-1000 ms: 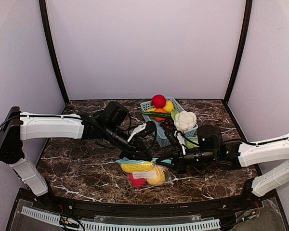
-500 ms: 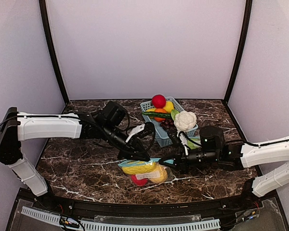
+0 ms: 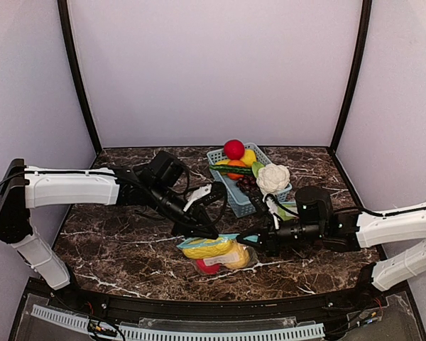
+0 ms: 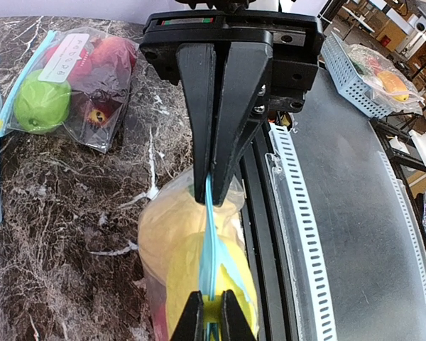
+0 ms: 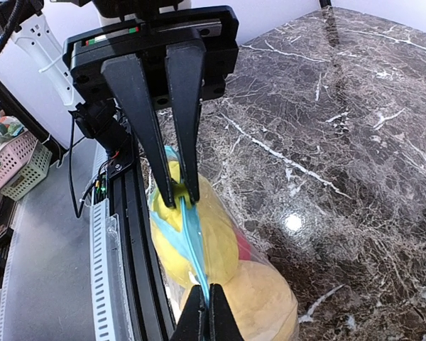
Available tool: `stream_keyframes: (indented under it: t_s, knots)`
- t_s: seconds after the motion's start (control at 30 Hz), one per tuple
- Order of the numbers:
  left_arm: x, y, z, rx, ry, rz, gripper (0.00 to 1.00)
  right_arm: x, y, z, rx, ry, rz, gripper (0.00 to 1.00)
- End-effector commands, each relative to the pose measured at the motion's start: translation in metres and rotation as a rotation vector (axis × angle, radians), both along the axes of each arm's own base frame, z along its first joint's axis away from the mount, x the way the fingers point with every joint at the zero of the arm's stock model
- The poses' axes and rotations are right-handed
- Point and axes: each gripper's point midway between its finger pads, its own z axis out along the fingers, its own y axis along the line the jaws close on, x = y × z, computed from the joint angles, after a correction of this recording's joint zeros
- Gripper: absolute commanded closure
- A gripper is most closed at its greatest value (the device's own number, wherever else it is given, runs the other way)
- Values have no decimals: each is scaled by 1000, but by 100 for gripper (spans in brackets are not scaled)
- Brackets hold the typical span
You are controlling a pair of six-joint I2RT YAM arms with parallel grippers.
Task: Place the food in the zip-top bag and seal the zipper
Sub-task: Zip the zipper of the food storage bag.
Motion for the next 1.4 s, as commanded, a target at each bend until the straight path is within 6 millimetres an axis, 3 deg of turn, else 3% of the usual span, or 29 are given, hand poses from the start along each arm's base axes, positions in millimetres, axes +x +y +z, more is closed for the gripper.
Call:
stream_keyframes:
  t_s: [0.0, 1.37]
  knots:
    - [-9, 48, -35, 209, 110, 76, 99, 23, -25, -20, -80, 38, -148, 100]
    - [-15, 69, -39, 240, 105, 119, 99, 40, -42, -43, -161, 89, -271, 100]
